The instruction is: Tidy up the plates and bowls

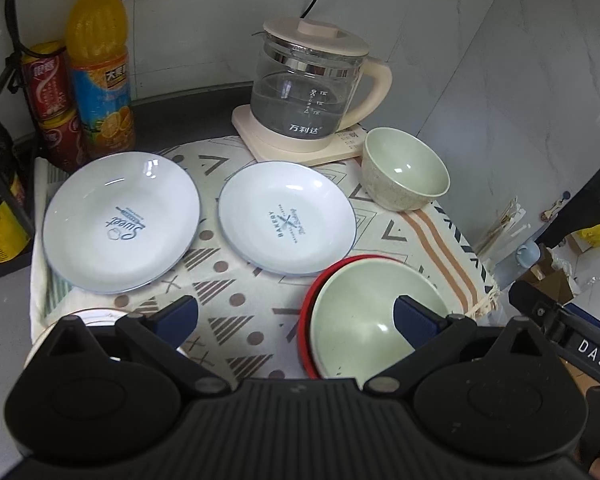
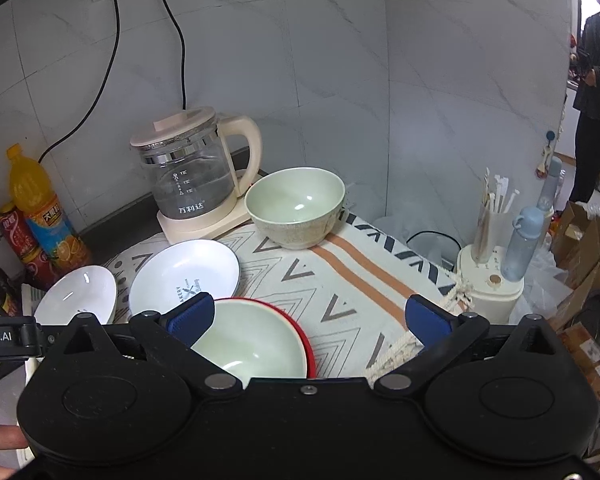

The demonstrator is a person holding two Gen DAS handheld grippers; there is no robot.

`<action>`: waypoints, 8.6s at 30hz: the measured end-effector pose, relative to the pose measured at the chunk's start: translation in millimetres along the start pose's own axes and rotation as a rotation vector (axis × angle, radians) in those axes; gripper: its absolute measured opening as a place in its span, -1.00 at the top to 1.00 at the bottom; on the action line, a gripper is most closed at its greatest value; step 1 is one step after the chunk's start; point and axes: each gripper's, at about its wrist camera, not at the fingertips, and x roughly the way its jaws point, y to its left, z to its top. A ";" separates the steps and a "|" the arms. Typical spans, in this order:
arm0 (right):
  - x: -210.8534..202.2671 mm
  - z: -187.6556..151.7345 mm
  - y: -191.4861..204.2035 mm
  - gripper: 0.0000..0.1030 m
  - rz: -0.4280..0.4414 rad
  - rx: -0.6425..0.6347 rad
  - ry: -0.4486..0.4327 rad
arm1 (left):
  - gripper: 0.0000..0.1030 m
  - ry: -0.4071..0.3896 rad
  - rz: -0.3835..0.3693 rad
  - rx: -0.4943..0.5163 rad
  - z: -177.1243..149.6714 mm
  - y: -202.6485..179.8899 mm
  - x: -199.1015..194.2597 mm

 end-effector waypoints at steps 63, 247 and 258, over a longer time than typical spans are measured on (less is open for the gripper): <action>289.0 115.2 -85.9 0.31 0.273 -0.018 0.335 | 0.66 0.121 0.066 -0.261 131.6 -100.5 254.3; 69.7 -39.3 196.1 -0.72 0.491 -0.484 0.331 | -0.51 -0.079 0.320 -0.633 -59.3 181.0 -26.1; 133.4 -29.4 217.8 -0.20 0.462 -0.384 0.444 | -0.18 -0.106 0.297 -0.682 -32.2 205.1 16.2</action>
